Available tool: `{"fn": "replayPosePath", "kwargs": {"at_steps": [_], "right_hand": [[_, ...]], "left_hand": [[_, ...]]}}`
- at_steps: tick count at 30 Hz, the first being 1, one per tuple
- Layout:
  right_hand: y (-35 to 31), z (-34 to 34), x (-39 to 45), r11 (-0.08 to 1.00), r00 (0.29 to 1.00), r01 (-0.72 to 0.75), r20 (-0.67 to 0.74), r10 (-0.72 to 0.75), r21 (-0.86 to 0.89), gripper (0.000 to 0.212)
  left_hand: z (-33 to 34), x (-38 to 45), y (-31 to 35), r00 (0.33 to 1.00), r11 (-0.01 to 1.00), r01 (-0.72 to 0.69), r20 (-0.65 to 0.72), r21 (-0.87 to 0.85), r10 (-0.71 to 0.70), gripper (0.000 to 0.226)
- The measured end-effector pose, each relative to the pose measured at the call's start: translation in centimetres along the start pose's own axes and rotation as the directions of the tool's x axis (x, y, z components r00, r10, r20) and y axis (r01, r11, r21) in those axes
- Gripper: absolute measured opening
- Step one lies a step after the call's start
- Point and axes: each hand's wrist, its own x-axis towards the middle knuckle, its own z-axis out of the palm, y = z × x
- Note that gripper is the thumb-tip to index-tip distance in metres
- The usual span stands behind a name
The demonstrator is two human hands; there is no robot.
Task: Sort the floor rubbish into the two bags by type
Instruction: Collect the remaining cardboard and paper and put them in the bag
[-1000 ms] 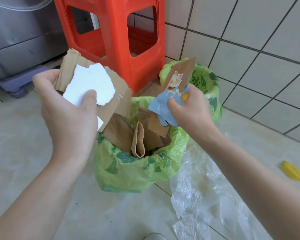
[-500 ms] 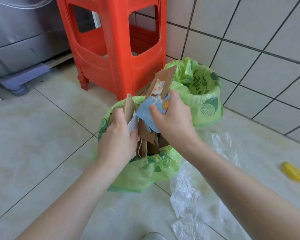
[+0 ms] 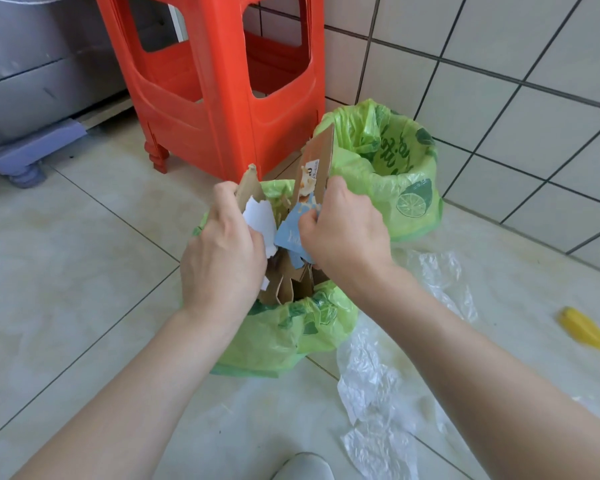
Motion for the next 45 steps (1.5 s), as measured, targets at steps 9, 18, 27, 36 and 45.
{"fn": "replayPosePath", "kwargs": {"at_steps": [9,18,27,36,45], "right_hand": [[-0.7,3.3,-2.1,0.988,0.949,0.021,0.315,0.029,-0.154,0.022],[1.4,1.6,0.5,0.993,0.984,-0.083,0.164,0.068,0.089,0.041],[1.9,2.6,0.9,0.998,0.985,0.068,0.160,-0.068,0.002,0.031],[4.7,-1.0,-0.1,0.975,0.974,0.128,0.161,-0.157,0.182,0.033],[12.6,-3.9,-4.2,0.978,0.974,0.103,0.179,-0.136,0.181,0.016]], "left_hand": [[3.3,-1.7,-0.7,0.957,0.998,-0.063,0.286,0.022,0.054,0.028],[0.5,0.2,-1.3,0.958,0.991,0.101,0.277,-0.090,-0.073,0.046],[2.0,-0.8,-0.9,0.956,0.999,-0.053,0.289,0.004,0.049,0.040],[-0.1,0.1,0.3,0.965,0.988,-0.060,0.263,0.145,0.020,0.044],[1.5,-4.1,6.5,0.900,0.917,-0.384,0.178,-0.109,0.398,0.023]]}}
